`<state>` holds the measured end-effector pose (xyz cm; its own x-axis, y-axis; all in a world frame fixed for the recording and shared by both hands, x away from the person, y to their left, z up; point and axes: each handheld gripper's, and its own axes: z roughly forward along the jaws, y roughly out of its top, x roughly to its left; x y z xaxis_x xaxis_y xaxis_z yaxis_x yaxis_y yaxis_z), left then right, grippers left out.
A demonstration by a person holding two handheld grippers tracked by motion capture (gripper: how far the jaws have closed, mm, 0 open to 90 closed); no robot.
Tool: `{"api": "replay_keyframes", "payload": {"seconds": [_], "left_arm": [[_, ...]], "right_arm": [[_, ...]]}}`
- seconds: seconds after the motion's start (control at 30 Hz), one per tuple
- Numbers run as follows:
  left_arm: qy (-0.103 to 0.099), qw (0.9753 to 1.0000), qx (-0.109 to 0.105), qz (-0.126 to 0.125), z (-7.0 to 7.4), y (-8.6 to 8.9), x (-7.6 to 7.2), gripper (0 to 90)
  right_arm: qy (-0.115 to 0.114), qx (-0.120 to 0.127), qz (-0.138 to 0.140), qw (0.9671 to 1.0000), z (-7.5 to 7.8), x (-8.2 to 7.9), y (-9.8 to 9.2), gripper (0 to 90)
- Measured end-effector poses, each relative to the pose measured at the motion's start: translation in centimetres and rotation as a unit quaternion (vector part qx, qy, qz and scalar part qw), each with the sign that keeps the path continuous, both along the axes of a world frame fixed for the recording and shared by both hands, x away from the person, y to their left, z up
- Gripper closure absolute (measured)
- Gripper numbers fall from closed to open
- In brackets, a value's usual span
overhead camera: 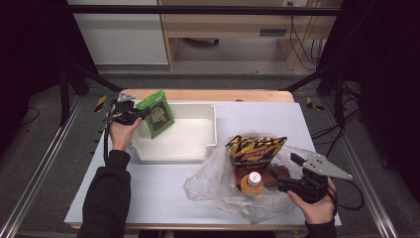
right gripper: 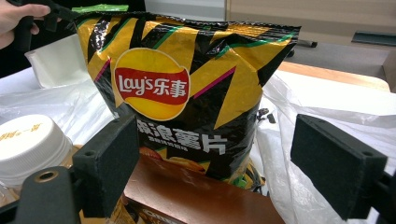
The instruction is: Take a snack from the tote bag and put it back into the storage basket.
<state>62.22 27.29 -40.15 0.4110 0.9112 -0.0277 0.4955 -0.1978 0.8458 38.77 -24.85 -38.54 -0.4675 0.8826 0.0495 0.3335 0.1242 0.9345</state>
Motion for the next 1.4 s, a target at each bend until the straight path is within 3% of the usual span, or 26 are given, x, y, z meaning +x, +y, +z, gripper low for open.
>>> {"api": "replay_keyframes", "payload": {"seconds": [0.13,0.33,0.43,0.53,0.67,0.87,1.1,1.4], "left_arm": [[0.008,0.9998,0.018,0.008,-0.1,-0.2,0.1,62.7],[0.022,0.9997,0.0,0.014,-0.3,0.5,-0.1,49.9],[0.025,0.9996,-0.009,0.011,-0.2,0.7,-0.5,47.7],[0.026,0.9995,-0.01,0.014,0.0,0.7,-1.1,51.3],[0.047,0.9986,-0.023,0.009,0.2,0.7,-1.4,66.4],[0.056,0.9979,-0.013,0.031,-0.2,0.0,-0.8,82.9],[0.061,0.9974,-0.008,0.038,-0.6,-0.3,-0.4,84.9],[0.035,0.999,-0.015,0.021,0.5,-0.3,-1.5,77.4]], "right_arm": [[0.001,-0.001,0.001,1.0,0.0,0.0,0.1,15.8],[0.001,-0.001,0.002,1.0,0.0,0.0,0.1,15.8],[0.0,-0.001,0.002,1.0,0.0,0.0,0.1,15.8],[0.0,0.0,0.003,1.0,0.0,0.0,0.1,15.8],[0.0,0.001,0.004,1.0,0.1,-0.1,0.2,15.9],[0.003,-0.001,0.004,1.0,0.0,0.0,0.2,15.9],[0.004,-0.001,0.006,1.0,-0.1,0.0,0.1,15.9],[0.002,0.002,0.006,1.0,0.0,0.0,0.2,16.2]]}}
